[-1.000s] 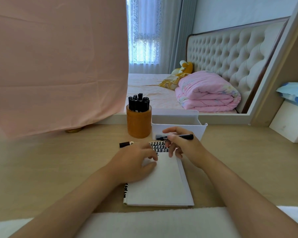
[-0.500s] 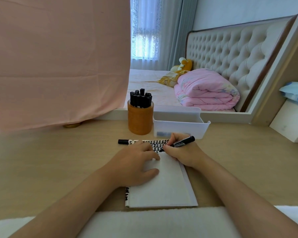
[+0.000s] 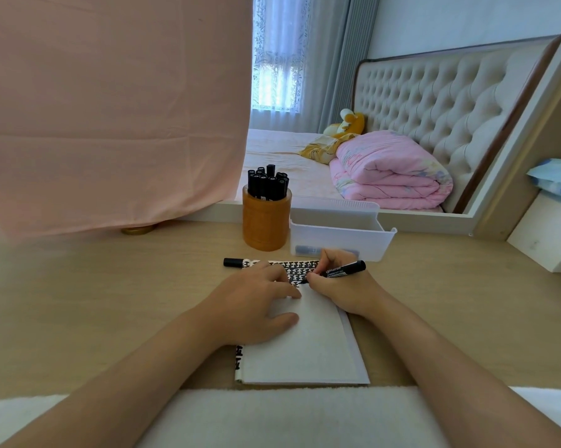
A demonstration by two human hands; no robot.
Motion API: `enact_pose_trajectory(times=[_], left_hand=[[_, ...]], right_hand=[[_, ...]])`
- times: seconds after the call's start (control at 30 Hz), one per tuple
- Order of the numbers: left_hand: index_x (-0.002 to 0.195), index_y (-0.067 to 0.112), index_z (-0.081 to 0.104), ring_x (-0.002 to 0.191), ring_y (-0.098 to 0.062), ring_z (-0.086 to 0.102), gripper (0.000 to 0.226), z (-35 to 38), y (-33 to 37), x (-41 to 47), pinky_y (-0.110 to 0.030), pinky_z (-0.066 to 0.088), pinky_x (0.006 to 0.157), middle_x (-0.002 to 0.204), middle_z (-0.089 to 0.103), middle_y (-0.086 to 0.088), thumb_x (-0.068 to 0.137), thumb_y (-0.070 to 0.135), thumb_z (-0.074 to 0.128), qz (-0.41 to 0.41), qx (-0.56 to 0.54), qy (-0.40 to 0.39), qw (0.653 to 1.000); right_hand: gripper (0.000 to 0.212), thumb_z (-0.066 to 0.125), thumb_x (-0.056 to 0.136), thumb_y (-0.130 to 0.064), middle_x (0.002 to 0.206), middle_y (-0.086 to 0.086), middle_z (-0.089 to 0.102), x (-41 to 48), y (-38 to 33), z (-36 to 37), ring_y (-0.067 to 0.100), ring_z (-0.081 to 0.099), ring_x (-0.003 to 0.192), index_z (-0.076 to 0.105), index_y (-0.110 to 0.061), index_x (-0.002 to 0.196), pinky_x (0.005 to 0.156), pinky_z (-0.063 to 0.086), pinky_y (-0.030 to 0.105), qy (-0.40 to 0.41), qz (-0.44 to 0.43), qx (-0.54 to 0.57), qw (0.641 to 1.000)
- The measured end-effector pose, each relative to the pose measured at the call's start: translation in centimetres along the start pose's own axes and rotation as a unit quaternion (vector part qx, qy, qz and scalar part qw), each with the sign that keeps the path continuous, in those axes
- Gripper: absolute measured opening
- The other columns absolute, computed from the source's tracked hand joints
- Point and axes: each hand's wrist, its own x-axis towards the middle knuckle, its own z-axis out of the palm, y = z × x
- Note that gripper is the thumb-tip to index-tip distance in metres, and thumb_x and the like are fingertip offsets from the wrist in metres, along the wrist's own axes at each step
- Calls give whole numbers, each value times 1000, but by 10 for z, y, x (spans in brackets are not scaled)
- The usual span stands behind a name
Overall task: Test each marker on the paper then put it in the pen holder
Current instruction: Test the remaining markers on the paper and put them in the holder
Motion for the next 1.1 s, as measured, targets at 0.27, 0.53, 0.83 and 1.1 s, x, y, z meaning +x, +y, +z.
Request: enact_pose_trajectory(times=[0.27,0.53,0.83,1.1], left_hand=[[128,39,59,100,-4,42,44,3,-3,0,-22,35,76,111,51,15,90,59,53,1,0,9,1000],[129,40,58,102,-5,41,44,2,-2,0,-25,41,81,113,49,16,90,60,52,-3,1,3,1000],[130,40,57,102,-4,40,45,3,-2,0,-24,39,80,114,49,16,90,60,52,-3,0,3,1000],[129,40,58,101,-4,40,43,3,-3,1,-24,38,79,112,50,16,90,59,53,3,-2,9,1000]], right_hand=[[21,73,80,-13,72,-3,67,0,1,1,6,57,68,58,-20,66,59,47,23,5,-7,8,1000],[20,72,81,-10,72,-1,67,0,1,-1,5,58,67,60,-17,67,58,47,22,0,-7,20,1000],[19,73,82,-12,76,-6,68,-1,-1,-1,2,61,71,61,-18,69,59,48,17,-18,-19,17,1000],[19,74,81,-10,74,-4,67,-1,0,-2,3,58,68,61,-15,68,58,48,20,-24,-23,15,999]])
